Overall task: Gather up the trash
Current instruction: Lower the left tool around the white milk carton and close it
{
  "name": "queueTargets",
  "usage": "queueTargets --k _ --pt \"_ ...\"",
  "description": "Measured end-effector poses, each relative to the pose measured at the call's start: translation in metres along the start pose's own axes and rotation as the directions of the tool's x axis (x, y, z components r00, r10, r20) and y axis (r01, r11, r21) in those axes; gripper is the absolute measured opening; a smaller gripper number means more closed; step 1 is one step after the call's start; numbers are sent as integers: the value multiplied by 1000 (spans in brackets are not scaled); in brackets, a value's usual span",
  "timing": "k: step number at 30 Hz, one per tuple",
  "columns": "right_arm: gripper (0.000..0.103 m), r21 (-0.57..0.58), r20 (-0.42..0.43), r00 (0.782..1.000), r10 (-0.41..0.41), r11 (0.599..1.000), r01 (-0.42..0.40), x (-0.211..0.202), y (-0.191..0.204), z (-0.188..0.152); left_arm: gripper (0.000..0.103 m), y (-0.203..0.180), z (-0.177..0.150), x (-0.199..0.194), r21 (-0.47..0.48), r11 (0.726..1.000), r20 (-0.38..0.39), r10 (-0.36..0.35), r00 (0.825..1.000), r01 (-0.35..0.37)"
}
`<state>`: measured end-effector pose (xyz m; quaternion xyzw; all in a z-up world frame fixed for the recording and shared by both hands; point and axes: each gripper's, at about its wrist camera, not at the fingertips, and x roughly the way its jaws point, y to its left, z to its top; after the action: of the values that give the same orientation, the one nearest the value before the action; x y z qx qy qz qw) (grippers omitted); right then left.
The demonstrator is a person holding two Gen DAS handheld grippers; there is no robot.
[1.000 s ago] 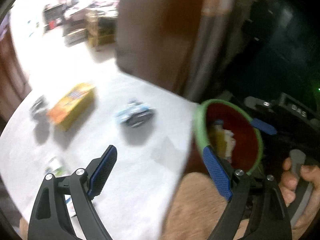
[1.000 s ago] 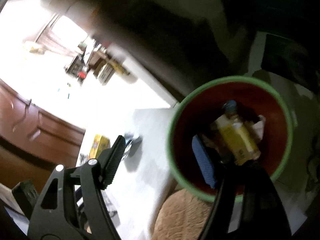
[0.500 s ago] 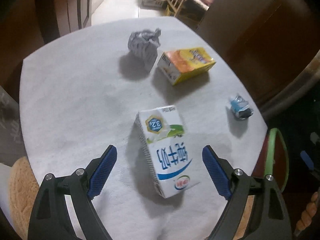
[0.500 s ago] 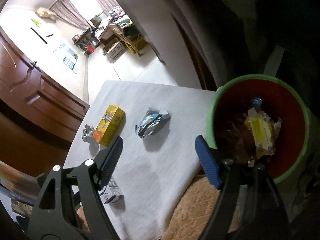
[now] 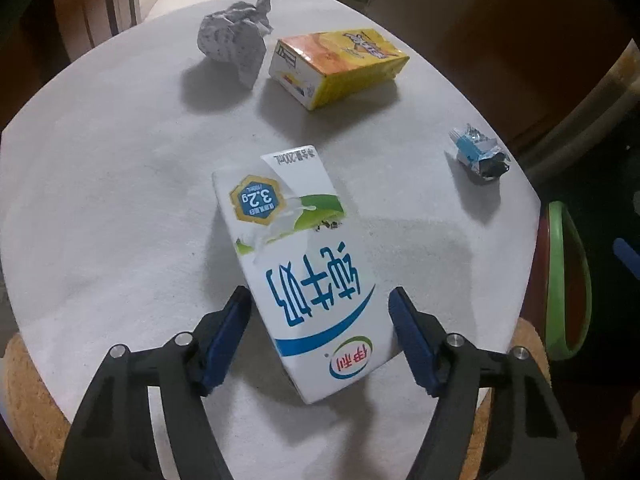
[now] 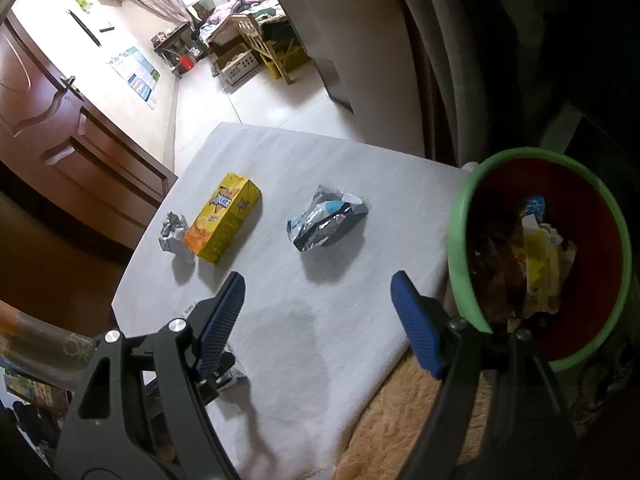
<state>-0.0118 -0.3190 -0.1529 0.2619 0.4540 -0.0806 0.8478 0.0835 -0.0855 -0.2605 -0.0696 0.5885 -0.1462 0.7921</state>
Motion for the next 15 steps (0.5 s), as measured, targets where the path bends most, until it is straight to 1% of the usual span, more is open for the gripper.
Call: queueTargets --k 1,3,4,5,8,12,15 --pt "74 1 -6 1000 0 1000 0 2 0 -1 63 -1 0 -2 12 1000 2 0 1000 0" --pt "74 3 -13 1000 1 1000 -1 5 1 -2 60 0 2 -9 23 1000 10 -8 1000 8" --pt "74 0 -17 1000 0 1000 0 8 2 -2 59 1 2 -14 26 1000 19 -10 1000 9" --pt "76 -4 -23 1000 -3 1000 3 13 3 -2 59 2 4 -21 34 999 34 -3 999 2" --pt "77 -15 -46 999 -20 1000 20 33 3 0 59 7 7 -30 47 999 53 21 998 -24" --pt "77 -23 -73 996 -47 999 45 71 5 10 60 16 6 -28 31 999 39 39 998 -40" --pt "77 27 -105 994 -38 999 41 99 2 23 60 23 4 -24 4 999 23 35 999 -35"
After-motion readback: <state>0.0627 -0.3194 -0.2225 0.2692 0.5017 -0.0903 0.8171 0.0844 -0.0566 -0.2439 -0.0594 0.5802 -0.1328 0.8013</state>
